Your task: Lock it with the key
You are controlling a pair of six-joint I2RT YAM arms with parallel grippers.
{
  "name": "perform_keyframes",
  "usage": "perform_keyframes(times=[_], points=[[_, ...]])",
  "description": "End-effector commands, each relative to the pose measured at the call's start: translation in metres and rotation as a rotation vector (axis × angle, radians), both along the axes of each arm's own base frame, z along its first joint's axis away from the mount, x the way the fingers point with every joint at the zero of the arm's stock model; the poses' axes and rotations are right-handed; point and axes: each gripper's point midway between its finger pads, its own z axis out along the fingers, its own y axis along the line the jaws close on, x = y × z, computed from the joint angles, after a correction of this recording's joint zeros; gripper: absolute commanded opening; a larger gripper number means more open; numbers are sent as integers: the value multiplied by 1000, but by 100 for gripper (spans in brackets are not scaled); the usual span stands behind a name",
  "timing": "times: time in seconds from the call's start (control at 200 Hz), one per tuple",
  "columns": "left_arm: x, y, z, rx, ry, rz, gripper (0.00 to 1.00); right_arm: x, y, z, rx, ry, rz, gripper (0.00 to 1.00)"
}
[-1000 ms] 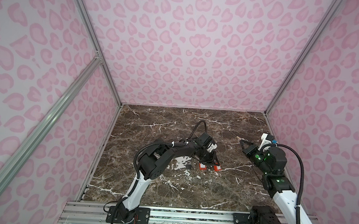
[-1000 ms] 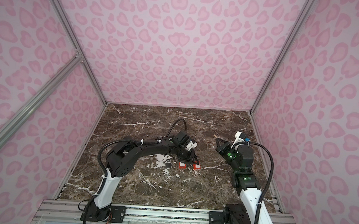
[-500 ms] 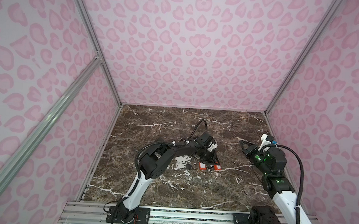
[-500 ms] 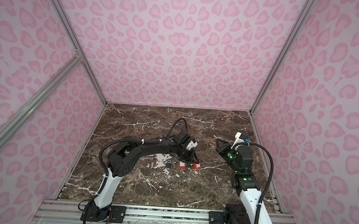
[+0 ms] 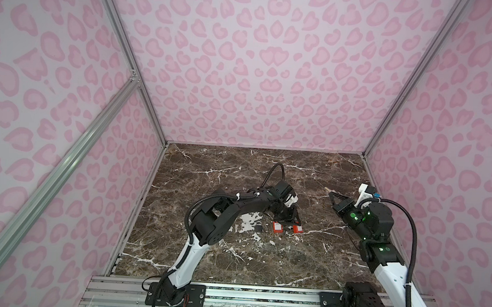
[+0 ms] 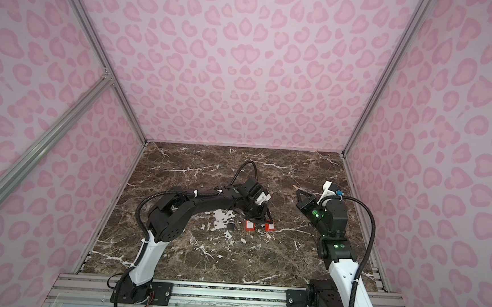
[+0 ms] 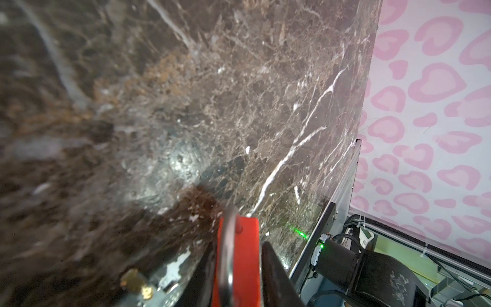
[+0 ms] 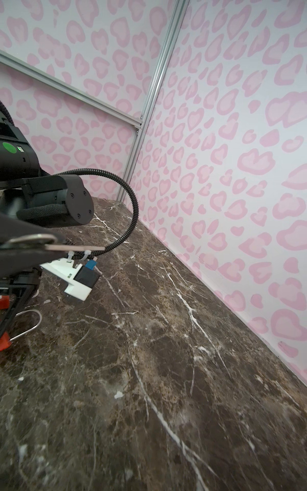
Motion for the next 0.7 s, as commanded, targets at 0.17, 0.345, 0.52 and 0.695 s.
perform_keyframes(times=[0.17,0.345,0.52,0.695], points=[[5,3,3,21,-20,14,35,-2,0,3,3,-19,2,0],[9,7,4,37,-24,40,35,-1,-1,2,4,-18,-1,0],[12,10,10,43,-35,57,40,-2,-2,3,3,-18,-2,0],[15,15,11,46,-35,72,41,-4,-4,-4,0,4,-14,0]])
